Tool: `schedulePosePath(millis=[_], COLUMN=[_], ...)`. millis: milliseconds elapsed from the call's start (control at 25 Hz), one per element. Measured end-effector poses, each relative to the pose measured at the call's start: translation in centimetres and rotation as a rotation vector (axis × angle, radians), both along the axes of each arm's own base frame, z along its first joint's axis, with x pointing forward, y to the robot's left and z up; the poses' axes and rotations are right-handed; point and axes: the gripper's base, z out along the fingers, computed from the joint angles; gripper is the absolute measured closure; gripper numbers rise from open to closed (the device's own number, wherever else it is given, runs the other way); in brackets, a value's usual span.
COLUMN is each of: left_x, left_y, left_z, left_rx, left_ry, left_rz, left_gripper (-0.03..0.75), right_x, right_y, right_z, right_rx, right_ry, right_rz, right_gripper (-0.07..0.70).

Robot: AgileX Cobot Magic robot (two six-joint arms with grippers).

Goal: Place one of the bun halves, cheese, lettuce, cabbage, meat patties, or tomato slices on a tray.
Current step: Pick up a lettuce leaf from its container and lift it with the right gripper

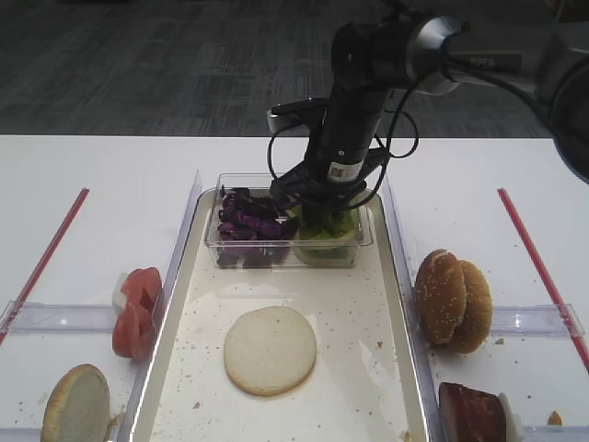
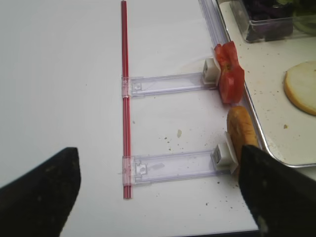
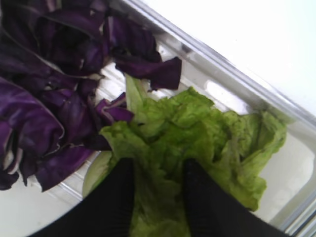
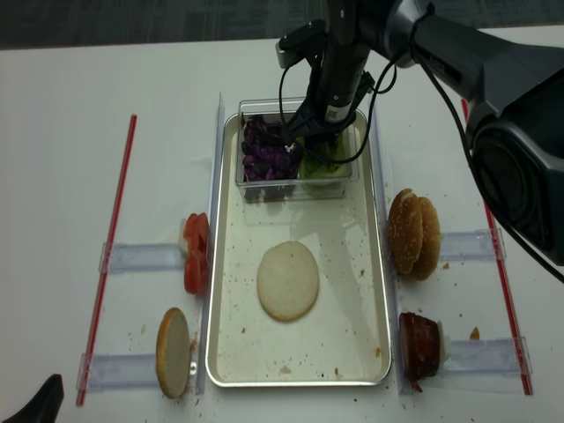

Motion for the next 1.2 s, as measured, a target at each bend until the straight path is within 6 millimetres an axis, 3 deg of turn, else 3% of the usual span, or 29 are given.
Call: schedulePosePath(millis=[240, 520, 800, 1200], left_x=[0.0, 0.0, 0.0, 0.0], left_y=[0.0, 0.0, 0.0, 0.0], left_z=[0.0, 0.0, 0.0, 0.0], left_rx=[0.000, 0.000, 0.000, 0.000], left_ry=[0.000, 0.000, 0.000, 0.000], left_rz=[0.000, 0.000, 0.000, 0.000], left_gripper=[0.118, 0.118, 0.118, 0.118], right_x=[0.0, 0.0, 0.2, 0.2], right_y=[0.0, -0.1, -0.2, -0.3], right_z=[0.0, 0.0, 0.9, 5.7], right_rx=[0.001, -0.004, -0.024, -0.023], right_ry=[0.001, 0.004, 0.007, -0.023], right_rz=[-0.005, -0.023, -0.037, -0.045], right_gripper=[0.404, 0.577, 0.588, 0.589])
